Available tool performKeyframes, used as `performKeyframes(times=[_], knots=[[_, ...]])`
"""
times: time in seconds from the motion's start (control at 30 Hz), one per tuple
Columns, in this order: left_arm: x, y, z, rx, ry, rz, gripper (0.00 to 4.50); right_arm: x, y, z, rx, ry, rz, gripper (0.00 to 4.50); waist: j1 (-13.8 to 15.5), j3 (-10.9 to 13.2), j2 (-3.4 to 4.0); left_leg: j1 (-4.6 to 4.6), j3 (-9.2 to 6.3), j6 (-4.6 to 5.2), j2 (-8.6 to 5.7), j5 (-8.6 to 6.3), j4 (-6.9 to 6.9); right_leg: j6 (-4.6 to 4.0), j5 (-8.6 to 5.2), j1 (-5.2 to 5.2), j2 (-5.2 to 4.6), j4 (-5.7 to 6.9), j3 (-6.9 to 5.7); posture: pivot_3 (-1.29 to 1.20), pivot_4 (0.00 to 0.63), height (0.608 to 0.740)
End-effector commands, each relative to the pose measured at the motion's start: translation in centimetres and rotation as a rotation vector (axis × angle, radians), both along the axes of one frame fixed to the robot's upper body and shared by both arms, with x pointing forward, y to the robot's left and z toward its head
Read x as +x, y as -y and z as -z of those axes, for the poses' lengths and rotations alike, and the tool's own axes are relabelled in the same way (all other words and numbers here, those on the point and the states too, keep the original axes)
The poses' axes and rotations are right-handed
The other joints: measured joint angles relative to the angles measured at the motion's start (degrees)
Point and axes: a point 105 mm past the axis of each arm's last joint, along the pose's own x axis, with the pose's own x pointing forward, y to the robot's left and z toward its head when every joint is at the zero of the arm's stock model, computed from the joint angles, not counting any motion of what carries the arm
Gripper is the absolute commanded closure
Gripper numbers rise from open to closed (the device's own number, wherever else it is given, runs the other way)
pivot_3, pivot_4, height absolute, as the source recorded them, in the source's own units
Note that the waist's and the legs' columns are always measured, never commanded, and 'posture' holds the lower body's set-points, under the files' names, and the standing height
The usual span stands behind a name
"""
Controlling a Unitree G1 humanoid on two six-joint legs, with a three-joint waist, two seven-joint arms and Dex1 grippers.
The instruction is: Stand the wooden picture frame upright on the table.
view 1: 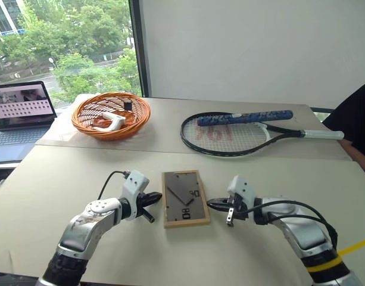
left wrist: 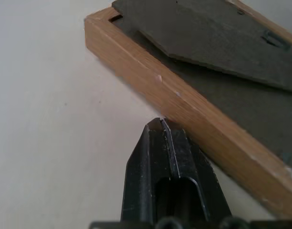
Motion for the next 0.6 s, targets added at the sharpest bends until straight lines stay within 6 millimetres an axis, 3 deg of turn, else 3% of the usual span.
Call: performKeyframes(times=[0.03, 0.1, 0.3, 0.47, 0.6], knots=[[0.2, 0.1, -0.1, 0.019, 0.008, 0.038, 4.50, -1.0, -1.0, -1.5, 0.033, 0.025, -0.026, 4.49, -0.05, 0.00, 0.00, 0.00, 0.00, 0.00, 0.00, 0.00, 0.00, 0.00, 0.00, 0.00, 0.00, 0.00, 0.00, 0.00, 0.150, 0.692], [0.1, -0.5, 0.2, 0.040, 0.000, 0.033, 4.50, -1.0, -0.9, -1.3, 0.021, 0.023, -0.016, 4.49, -0.23, 0.00, 0.00, 0.00, 0.00, 0.00, 0.00, 0.00, 0.00, 0.00, 0.00, 0.00, 0.00, 0.00, 0.01, 0.00, 0.150, 0.692], [-2.2, -2.6, 1.2, 0.075, -0.078, 0.046, 4.50, 2.0, 2.3, -0.4, -0.100, 0.064, 0.149, 4.49, -1.24, -0.01, -0.01, 0.01, 0.00, 0.00, 0.00, -0.01, -0.05, -0.01, 0.00, -0.01, 0.00, -0.03, 0.01, 0.00, 0.150, 0.692], [-4.9, -0.8, 2.0, 0.031, -0.168, 0.135, 4.50, 4.4, 2.3, 0.2, -0.126, 0.090, 0.172, 4.49, -1.69, -0.01, -0.02, 0.05, 0.00, 0.01, 0.00, 0.00, -0.05, 0.01, -0.02, 0.02, -0.01, -0.03, 0.02, 0.00, 0.150, 0.692], [-5.4, 0.4, 2.1, 0.015, -0.192, 0.160, 4.50, 5.3, 1.1, 0.0, -0.105, 0.102, 0.130, 4.49, -1.61, -0.02, -0.02, 0.08, 0.00, 0.01, 0.00, 0.00, -0.02, 0.03, -0.02, 0.05, -0.01, -0.02, 0.02, 0.00, 0.150, 0.692]])
